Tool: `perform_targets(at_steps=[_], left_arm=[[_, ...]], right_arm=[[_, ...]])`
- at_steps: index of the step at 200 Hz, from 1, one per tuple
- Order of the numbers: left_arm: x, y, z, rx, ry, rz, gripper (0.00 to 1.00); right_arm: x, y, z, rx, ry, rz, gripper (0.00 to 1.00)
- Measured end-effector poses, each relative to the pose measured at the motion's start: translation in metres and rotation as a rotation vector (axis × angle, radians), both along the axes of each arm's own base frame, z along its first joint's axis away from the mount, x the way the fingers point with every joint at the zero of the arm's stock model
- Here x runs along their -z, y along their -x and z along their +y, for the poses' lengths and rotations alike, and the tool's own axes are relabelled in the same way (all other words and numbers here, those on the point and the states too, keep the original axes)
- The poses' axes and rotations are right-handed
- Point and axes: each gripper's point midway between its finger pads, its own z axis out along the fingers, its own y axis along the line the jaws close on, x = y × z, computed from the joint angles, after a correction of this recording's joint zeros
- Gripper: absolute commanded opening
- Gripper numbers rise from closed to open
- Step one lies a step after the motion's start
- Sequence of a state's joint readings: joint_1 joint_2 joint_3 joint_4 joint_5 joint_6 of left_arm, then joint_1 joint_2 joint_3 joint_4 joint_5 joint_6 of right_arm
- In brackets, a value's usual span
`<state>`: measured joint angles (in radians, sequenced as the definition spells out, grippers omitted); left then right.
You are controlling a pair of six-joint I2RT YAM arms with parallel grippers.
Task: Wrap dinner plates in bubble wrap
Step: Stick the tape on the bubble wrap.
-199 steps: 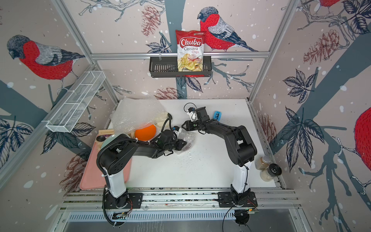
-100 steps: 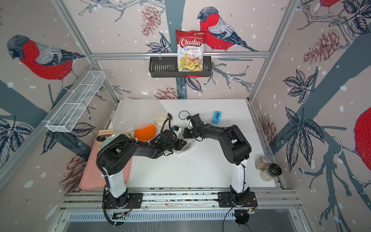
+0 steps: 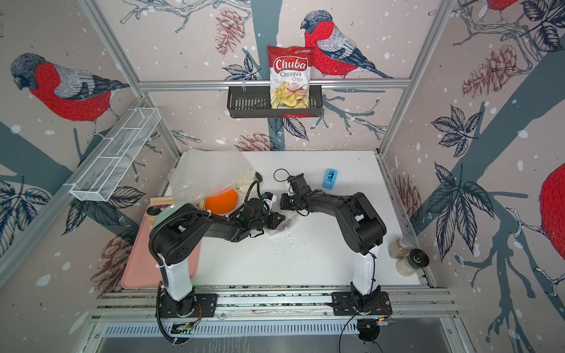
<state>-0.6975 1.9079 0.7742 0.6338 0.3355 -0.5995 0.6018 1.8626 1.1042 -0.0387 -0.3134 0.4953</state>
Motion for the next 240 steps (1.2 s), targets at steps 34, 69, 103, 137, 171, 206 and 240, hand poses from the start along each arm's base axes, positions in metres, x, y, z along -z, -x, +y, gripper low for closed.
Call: perform_targets(at_steps=[34,69,103,137,171,206,240], left_arm=[[0.001,-0.001,-0.001,-0.003,0.001,0.006,0.00],[0.002,-0.002,0.000,-0.012,-0.002,0.014,0.00],[0.003,-0.002,0.000,-0.014,-0.003,0.015,0.00],[0.003,-0.002,0.001,-0.022,-0.003,0.019,0.00],[0.003,-0.003,0.001,-0.028,-0.001,0.024,0.00],[0.003,-0.003,0.001,-0.030,0.000,0.027,0.00],[0.004,-0.003,0.001,-0.034,0.002,0.032,0.00]], right_arm=[[-0.009,0.035,-0.011,-0.039,-0.025,0.017,0.13],[0.016,0.071,-0.017,-0.082,-0.003,0.108,0.10],[0.017,0.086,-0.025,-0.099,0.012,0.113,0.12],[0.019,0.104,-0.031,-0.142,0.025,0.140,0.23],[0.011,0.108,-0.033,-0.093,-0.023,0.192,0.39],[-0.008,0.106,-0.021,-0.018,-0.155,0.263,0.45],[0.009,0.107,-0.027,0.109,-0.164,0.351,0.47]])
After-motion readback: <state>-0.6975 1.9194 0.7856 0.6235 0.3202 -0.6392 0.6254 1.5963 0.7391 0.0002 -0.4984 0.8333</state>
